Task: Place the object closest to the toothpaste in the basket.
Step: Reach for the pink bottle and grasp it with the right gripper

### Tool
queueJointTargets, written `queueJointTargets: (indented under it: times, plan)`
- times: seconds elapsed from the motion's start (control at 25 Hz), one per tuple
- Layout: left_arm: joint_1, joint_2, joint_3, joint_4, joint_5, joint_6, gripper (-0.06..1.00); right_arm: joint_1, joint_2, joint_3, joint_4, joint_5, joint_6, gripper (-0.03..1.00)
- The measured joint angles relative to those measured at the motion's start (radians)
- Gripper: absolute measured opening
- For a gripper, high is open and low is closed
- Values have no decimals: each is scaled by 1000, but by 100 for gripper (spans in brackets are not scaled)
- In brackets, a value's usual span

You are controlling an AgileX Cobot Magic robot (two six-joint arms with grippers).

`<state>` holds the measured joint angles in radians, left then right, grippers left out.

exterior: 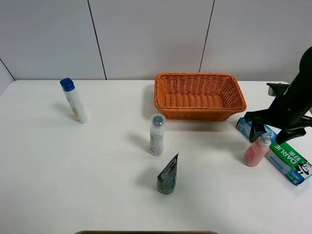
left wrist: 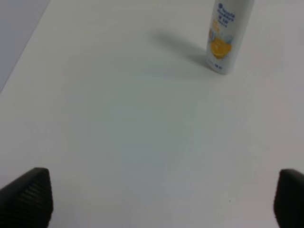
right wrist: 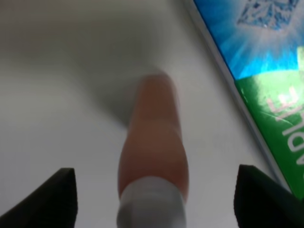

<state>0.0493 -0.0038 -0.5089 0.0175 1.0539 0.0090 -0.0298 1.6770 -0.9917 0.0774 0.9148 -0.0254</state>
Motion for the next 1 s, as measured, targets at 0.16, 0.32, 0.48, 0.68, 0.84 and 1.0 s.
queueJointTargets:
  times: [0.16,0.32,0.48,0.68,0.84,1.0]
  plan:
    - [0,0,0,0,0,0,94,0,36,0,17,-26,-27,71]
    - [0,0,0,0,0,0,94,0,64,0,24,-32,-31,71]
    - [0,0,0,0,0,0,94,0,91,0,24,-39,-31,71]
    - [0,0,0,0,0,0,94,0,139,0,32,-49,-31,68]
    - [0,0,0,0,0,0,94,0,158,0,32,-50,-31,63]
    - [0,0,0,0,0,0,94,0,161,0,32,-51,-31,58]
